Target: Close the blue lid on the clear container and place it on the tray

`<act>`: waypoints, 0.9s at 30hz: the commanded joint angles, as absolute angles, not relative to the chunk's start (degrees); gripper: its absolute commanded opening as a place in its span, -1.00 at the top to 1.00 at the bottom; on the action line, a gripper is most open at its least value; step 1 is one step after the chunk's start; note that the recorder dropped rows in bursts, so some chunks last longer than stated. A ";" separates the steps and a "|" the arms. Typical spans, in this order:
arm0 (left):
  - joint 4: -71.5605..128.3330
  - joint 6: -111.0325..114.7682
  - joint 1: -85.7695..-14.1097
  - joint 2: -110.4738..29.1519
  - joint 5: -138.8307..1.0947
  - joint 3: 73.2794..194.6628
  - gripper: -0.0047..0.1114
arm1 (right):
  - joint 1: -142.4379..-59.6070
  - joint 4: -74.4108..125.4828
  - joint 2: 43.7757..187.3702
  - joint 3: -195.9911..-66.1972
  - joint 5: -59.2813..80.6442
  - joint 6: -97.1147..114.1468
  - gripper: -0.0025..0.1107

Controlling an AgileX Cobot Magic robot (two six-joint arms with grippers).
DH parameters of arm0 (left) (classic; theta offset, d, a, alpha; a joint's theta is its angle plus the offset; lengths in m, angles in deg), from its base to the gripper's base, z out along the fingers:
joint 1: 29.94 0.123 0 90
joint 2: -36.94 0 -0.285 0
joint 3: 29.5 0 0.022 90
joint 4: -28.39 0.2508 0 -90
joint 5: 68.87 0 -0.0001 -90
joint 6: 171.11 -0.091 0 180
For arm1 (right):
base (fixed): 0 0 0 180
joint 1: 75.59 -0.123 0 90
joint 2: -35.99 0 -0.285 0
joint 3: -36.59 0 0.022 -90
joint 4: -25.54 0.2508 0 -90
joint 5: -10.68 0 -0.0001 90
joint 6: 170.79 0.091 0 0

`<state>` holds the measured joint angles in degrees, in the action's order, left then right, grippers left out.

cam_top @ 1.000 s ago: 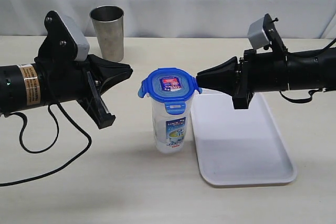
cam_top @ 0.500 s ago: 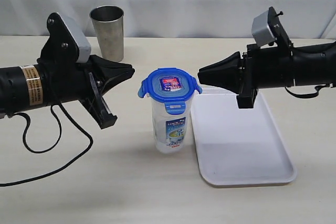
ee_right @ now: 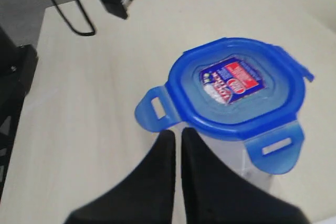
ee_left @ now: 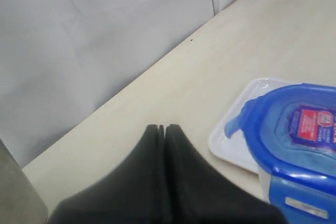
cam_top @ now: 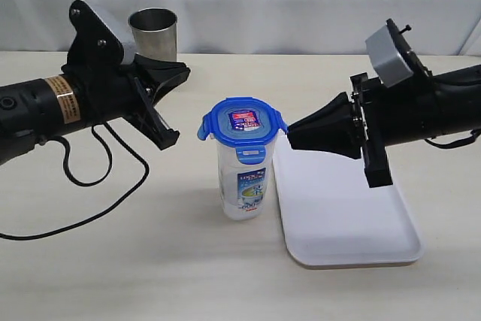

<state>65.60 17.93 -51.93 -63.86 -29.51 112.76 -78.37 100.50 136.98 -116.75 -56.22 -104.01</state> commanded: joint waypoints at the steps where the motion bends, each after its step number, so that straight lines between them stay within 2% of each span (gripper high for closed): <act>1: 65.97 19.46 -51.94 -66.68 -29.04 115.14 0.92 | -78.25 97.23 136.46 -116.61 -59.28 -103.39 0.88; 9: 74.85 25.88 -51.94 -70.30 -25.78 116.46 0.92 | -78.25 97.21 138.33 -116.61 -57.81 -103.62 0.88; 27: 80.65 31.86 -51.94 -70.35 -27.55 116.35 0.92 | -78.25 103.18 141.52 -116.71 -51.08 -107.26 0.88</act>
